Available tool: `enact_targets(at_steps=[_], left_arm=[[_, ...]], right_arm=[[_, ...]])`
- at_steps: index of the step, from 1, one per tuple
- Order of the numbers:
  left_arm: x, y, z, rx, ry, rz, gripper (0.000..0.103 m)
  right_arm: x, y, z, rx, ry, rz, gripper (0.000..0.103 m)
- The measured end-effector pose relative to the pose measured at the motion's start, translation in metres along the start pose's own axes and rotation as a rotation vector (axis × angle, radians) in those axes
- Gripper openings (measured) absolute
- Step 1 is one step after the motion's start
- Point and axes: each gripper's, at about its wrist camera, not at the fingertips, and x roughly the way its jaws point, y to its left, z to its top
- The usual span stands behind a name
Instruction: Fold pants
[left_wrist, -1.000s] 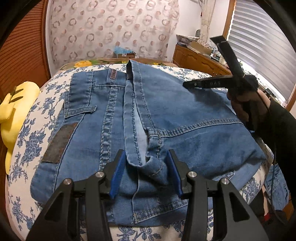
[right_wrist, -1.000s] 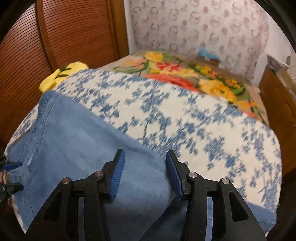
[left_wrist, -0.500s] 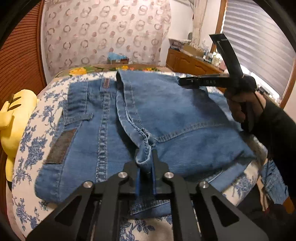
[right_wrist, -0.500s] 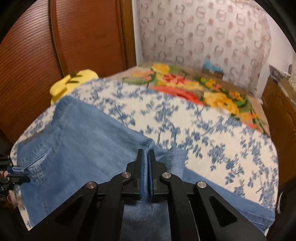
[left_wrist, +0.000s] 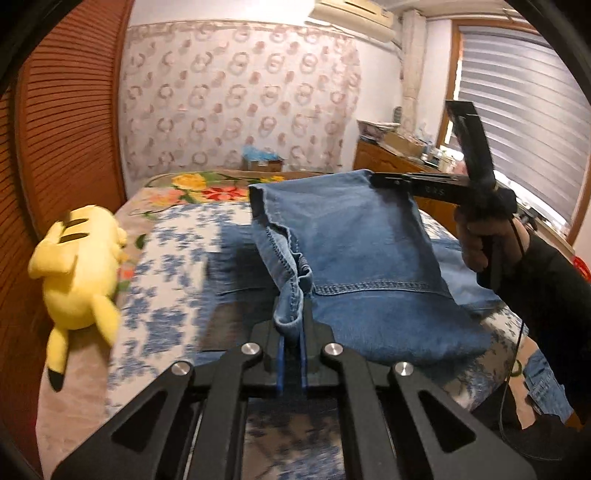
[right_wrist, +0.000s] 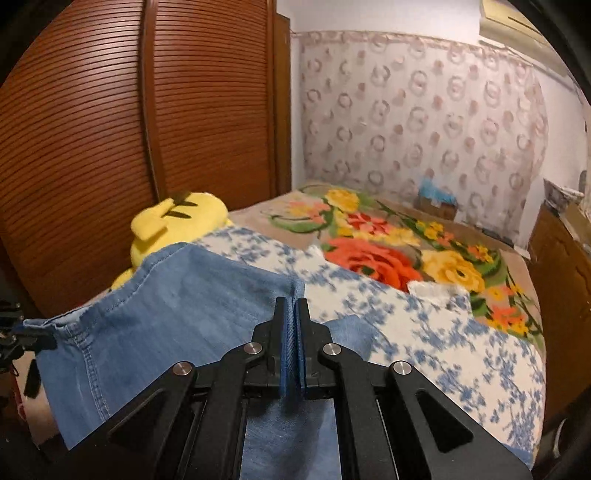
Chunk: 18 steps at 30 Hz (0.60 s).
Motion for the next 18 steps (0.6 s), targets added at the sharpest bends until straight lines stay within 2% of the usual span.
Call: enact_targets(at_steps=[5, 9, 13, 14, 18], left_arm=[[0.009, 0.022, -0.011, -0.031, 0.041, 0.047, 0.002], [0.023, 0.025, -0.026, -0.034, 0.092, 0.051, 0.003], [0.03, 0.026, -0.031, -0.048, 0.122, 0.038, 0.005], [0.03, 0.025, -0.03, -0.048, 0.125, 0.036, 0.006], [0.026, 0.021, -0.026, -0.034, 0.119, 0.059, 0.018]], right_arm=[[0.025, 0.021, 0.0, -0.007, 0.03, 0.008, 0.001], [0.047, 0.031, -0.012, -0.025, 0.091, -0.017, 0.002], [0.053, 0.029, -0.021, -0.011, 0.126, -0.033, 0.016], [0.05, 0.027, -0.022, -0.007, 0.126, -0.04, 0.023], [0.03, 0.02, -0.029, 0.022, 0.106, -0.042, 0.036]])
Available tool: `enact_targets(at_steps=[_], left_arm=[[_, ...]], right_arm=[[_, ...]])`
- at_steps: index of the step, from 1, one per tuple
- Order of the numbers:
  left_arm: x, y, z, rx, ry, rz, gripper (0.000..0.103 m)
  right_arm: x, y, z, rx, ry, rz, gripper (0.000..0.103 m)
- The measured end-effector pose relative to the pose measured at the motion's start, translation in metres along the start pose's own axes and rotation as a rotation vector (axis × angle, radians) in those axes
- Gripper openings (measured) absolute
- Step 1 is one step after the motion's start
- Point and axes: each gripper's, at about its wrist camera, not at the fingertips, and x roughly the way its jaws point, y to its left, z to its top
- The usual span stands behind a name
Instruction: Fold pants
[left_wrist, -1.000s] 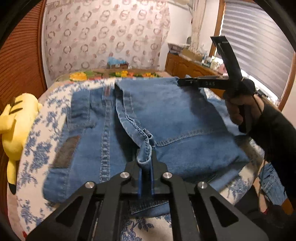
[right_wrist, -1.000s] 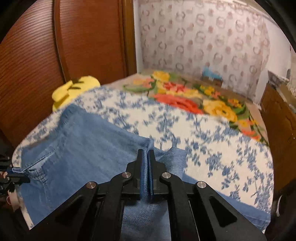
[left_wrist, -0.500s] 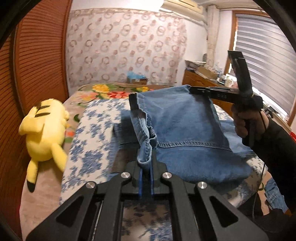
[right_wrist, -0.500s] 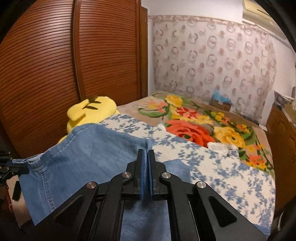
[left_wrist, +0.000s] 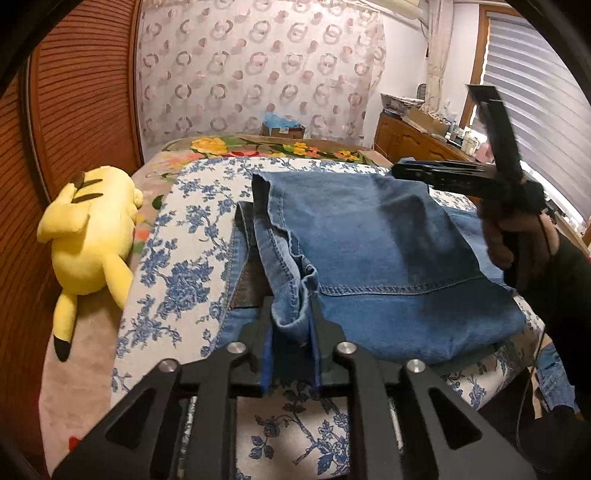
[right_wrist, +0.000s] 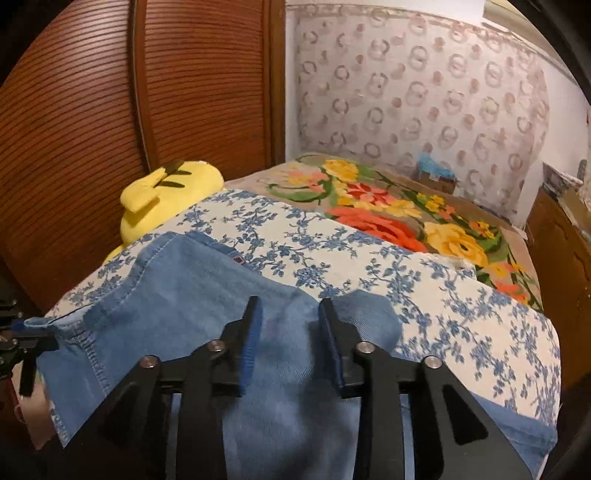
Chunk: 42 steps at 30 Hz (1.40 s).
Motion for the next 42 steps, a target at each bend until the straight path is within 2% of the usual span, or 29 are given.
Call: enact_targets(at_steps=[3, 6, 12, 20, 34, 39, 42], left_arm=[[-0.005, -0.002, 0.004, 0.008, -0.014, 0.008, 0.026], [-0.013, -0.002, 0.009, -0.002, -0.042, -0.002, 0.039], [-0.013, -0.014, 0.016, 0.03, -0.045, -0.006, 0.047], [0.012, -0.04, 0.021, 0.049, -0.004, -0.031, 0.048], [0.058, -0.08, 0.015, 0.062, 0.082, -0.065, 0.048], [0.074, -0.093, 0.009, 0.076, 0.113, -0.04, 0.048], [0.08, -0.098, 0.005, 0.084, 0.105, -0.013, 0.048]], right_arm=[[-0.017, -0.002, -0.008, 0.017, -0.009, 0.011, 0.041], [-0.031, 0.0, -0.019, 0.03, -0.014, 0.01, 0.042], [-0.044, 0.001, -0.045, 0.067, 0.016, -0.005, 0.042], [-0.056, -0.003, -0.072, 0.099, 0.052, -0.033, 0.042], [-0.091, -0.028, -0.118, 0.184, 0.036, -0.109, 0.042], [-0.114, -0.045, -0.135, 0.215, 0.019, -0.173, 0.044], [-0.129, -0.057, -0.147, 0.238, 0.012, -0.213, 0.047]])
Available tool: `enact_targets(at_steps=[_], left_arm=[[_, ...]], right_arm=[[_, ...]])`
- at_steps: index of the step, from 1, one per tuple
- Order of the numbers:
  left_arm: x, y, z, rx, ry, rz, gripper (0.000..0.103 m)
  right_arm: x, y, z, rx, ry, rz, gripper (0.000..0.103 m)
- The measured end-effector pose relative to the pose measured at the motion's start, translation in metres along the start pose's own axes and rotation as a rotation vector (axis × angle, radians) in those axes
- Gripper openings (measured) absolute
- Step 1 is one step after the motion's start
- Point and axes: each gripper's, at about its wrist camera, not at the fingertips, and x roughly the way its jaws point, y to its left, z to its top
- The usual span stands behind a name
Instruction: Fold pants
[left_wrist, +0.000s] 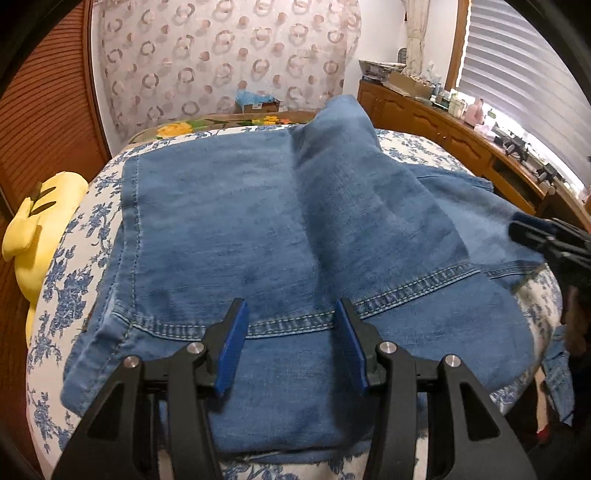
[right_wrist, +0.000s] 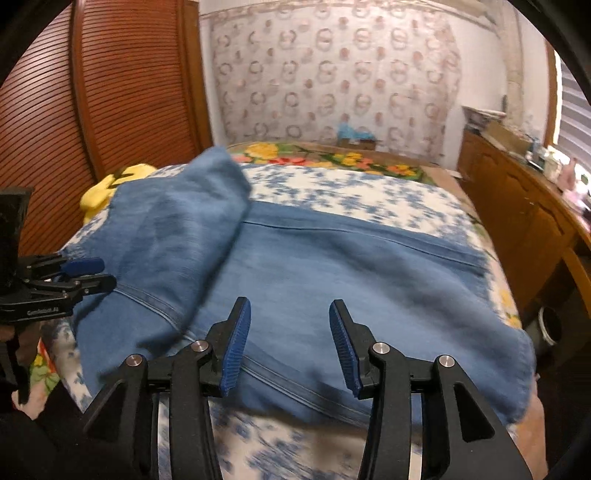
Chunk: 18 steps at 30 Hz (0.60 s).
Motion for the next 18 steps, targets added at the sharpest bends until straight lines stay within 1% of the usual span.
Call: enact_targets(at_steps=[5, 10, 12, 15, 18], left_arm=[[0.005, 0.0, -0.001, -0.021, -0.015, -0.003, 0.048], [0.006, -0.002, -0.004, 0.001, -0.025, 0.017, 0.049], [0.006, -0.004, -0.004, 0.01, -0.029, 0.027, 0.049], [0.006, -0.006, -0.004, 0.011, -0.031, 0.03, 0.049], [0.006, -0.005, -0.003, 0.011, -0.026, 0.024, 0.049]], right_arm=[[-0.02, -0.03, -0.014, 0.06, -0.011, -0.057, 0.048], [-0.041, -0.071, -0.033, 0.13, -0.012, -0.155, 0.049], [-0.047, -0.087, -0.042, 0.155, -0.004, -0.202, 0.049], [-0.05, -0.109, -0.056, 0.196, 0.02, -0.25, 0.049], [-0.054, -0.122, -0.067, 0.224, 0.034, -0.268, 0.049]])
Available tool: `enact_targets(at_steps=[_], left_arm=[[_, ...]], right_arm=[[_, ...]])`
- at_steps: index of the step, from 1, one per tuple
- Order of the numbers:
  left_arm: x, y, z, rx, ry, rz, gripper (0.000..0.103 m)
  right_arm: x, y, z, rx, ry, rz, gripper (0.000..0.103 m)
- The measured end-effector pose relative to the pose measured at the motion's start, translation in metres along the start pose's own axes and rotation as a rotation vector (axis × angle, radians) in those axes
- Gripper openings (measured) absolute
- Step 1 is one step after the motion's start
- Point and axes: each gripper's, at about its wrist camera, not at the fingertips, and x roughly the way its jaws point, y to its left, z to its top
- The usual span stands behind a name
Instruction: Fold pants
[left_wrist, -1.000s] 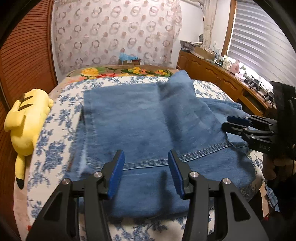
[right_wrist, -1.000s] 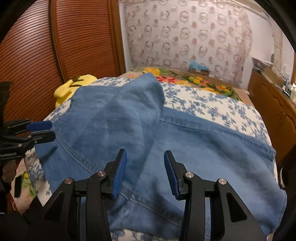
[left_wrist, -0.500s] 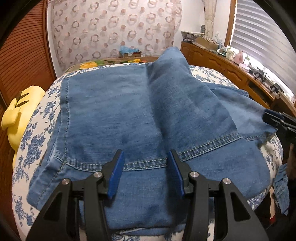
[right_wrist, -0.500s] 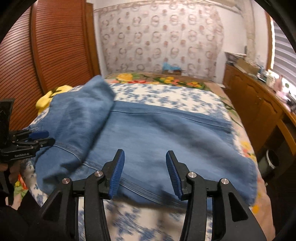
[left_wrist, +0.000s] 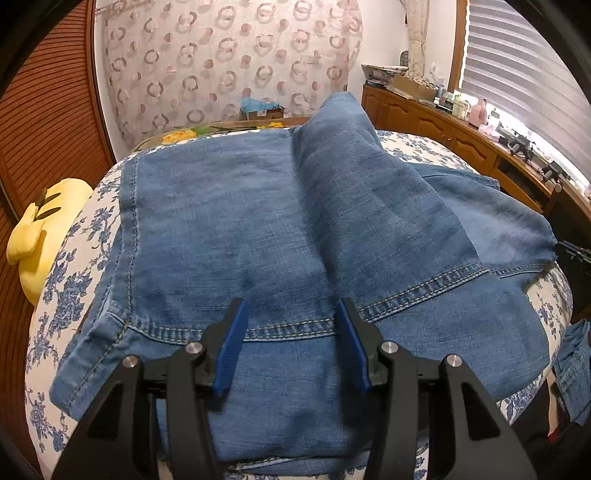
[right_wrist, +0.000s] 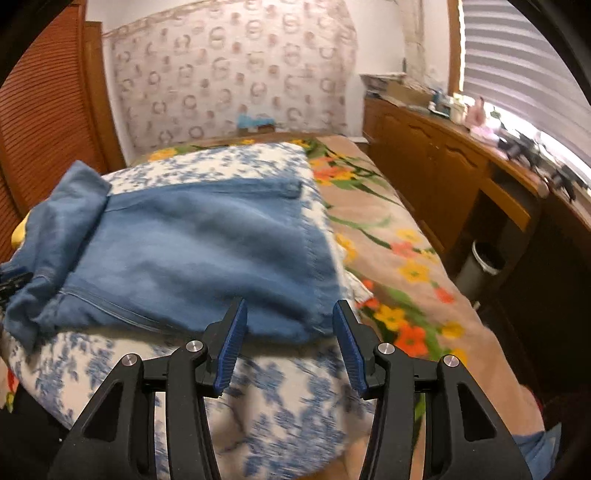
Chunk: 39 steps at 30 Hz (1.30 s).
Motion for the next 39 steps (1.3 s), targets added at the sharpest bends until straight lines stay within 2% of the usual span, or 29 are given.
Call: enact_targets(at_steps=[8, 14, 16, 18, 20, 24, 33, 39], left_arm=[[-0.007, 0.001, 0.004, 0.002, -0.001, -0.019, 0.049], [-0.015, 0.0, 0.004, 0.002, -0.012, -0.035, 0.049], [-0.018, -0.002, 0.005, 0.007, -0.019, -0.034, 0.049], [-0.02, -0.003, 0.007, 0.009, -0.027, -0.032, 0.049], [-0.023, -0.003, 0.008, 0.008, -0.035, -0.033, 0.049], [-0.03, 0.001, 0.011, 0.001, -0.051, -0.027, 0.049], [-0.049, 0.022, 0.013, -0.035, -0.094, -0.005, 0.049], [-0.063, 0.039, 0.012, -0.048, -0.12, 0.019, 0.049]], right_arm=[[0.013, -0.013, -0.005, 0.035, 0.039, -0.025, 0.049], [0.015, -0.017, -0.004, 0.069, 0.025, 0.009, 0.049], [0.015, -0.016, -0.003, 0.07, 0.022, 0.009, 0.041], [0.015, -0.016, -0.002, 0.069, 0.014, 0.023, 0.025], [0.012, -0.014, 0.0, 0.057, -0.006, 0.022, 0.016], [0.004, -0.011, 0.011, 0.042, -0.04, 0.028, 0.013], [-0.029, 0.025, 0.075, -0.022, -0.187, 0.102, 0.012], [-0.049, 0.092, 0.126, -0.141, -0.279, 0.208, 0.012]])
